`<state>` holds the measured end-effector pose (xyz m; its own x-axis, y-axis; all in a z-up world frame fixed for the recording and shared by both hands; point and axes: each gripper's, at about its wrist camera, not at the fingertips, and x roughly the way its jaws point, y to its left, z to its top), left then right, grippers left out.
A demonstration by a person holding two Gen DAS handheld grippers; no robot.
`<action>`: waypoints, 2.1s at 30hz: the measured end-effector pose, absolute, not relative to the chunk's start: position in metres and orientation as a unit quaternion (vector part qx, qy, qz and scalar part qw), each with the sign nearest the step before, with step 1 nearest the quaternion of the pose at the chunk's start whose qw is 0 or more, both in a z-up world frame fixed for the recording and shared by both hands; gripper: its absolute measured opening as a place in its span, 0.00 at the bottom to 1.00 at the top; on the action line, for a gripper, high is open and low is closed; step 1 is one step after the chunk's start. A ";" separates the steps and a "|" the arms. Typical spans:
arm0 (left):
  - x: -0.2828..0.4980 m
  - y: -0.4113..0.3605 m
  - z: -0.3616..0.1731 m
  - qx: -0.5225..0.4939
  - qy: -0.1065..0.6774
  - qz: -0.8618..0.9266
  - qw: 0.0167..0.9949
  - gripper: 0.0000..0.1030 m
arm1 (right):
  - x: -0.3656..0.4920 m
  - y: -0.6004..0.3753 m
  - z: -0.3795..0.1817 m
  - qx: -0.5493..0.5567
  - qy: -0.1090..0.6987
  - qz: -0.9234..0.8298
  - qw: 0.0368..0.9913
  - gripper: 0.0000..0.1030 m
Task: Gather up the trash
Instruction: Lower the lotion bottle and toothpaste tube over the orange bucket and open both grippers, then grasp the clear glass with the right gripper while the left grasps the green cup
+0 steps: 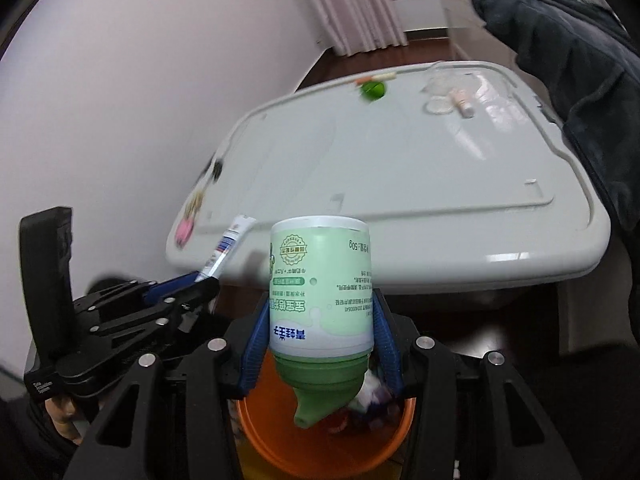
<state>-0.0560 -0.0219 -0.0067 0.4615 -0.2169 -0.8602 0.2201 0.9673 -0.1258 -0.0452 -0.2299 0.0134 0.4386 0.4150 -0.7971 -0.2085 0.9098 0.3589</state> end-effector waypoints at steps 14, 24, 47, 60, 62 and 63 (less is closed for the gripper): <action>-0.074 -0.031 -0.053 0.022 0.559 -0.138 0.817 0.22 | -0.066 -0.208 -0.028 0.060 0.574 0.181 0.796 0.46; -0.076 -0.031 -0.048 0.034 0.544 -0.123 0.829 0.76 | -0.042 -0.229 -0.017 0.083 0.564 0.157 0.807 0.52; 0.000 -0.020 -0.024 0.018 0.504 -0.116 0.856 0.76 | 0.279 -0.287 -0.041 0.026 0.469 0.019 0.882 0.76; 0.151 -0.056 -0.001 -0.055 0.481 -0.097 0.870 0.76 | 0.238 -0.306 0.002 0.103 0.476 0.046 0.872 0.47; 0.198 -0.067 -0.006 -0.080 0.482 -0.084 0.869 0.76 | 0.208 -0.324 0.032 0.176 0.454 0.049 0.872 0.48; 0.217 -0.072 -0.009 -0.090 0.483 -0.075 0.868 0.76 | 0.194 -0.329 0.044 0.190 0.437 0.052 0.877 0.48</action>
<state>0.2171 -0.0717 -0.0086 0.5223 -0.2166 -0.8248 0.0425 0.9726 -0.2285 0.1943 -0.3288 0.0436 0.6123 0.2573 -0.7476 0.0752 0.9223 0.3791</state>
